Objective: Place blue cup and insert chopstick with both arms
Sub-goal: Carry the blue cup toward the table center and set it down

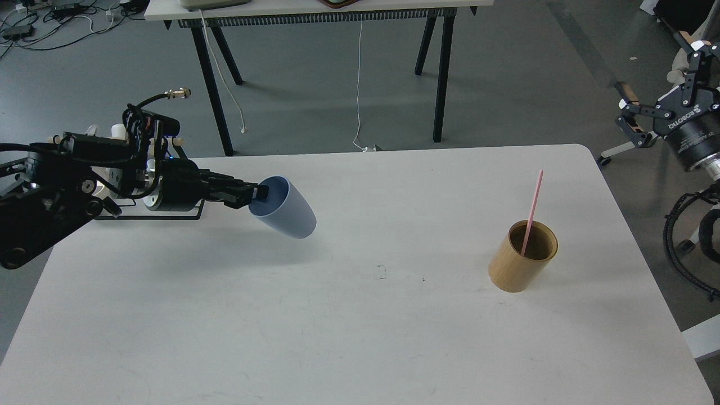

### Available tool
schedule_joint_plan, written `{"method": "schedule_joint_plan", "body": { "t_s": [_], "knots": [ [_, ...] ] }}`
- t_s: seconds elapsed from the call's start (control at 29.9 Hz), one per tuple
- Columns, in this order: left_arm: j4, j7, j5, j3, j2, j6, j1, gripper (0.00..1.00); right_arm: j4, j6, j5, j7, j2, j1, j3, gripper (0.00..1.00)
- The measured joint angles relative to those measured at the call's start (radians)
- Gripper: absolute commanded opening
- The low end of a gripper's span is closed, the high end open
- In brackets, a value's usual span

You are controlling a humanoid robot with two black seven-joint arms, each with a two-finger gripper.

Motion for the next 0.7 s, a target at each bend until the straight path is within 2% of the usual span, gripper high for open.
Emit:
{"method": "schedule_joint_plan", "body": {
  "t_s": [0.17,0.33,0.47,0.7],
  "knots": [
    [0.006,0.0,0.135,0.046,-0.147,0.0,-0.048,0.02,-0.051,0.0,0.033,0.0,-0.002,-0.017,0.003,0.99],
    [0.068,0.0,0.346,0.043,-0.277,0.0,-0.05,0.02,-0.059,0.0,0.034,0.0,-0.008,-0.028,-0.003,0.99],
    [0.115,0.0,0.446,0.025,-0.339,0.0,-0.049,0.02,-0.07,0.0,0.033,0.0,-0.007,-0.031,-0.009,0.99],
    [0.15,0.0,0.466,0.021,-0.408,0.0,-0.04,0.02,-0.072,0.0,0.033,0.0,-0.006,-0.053,-0.012,0.99]
  ]
}}
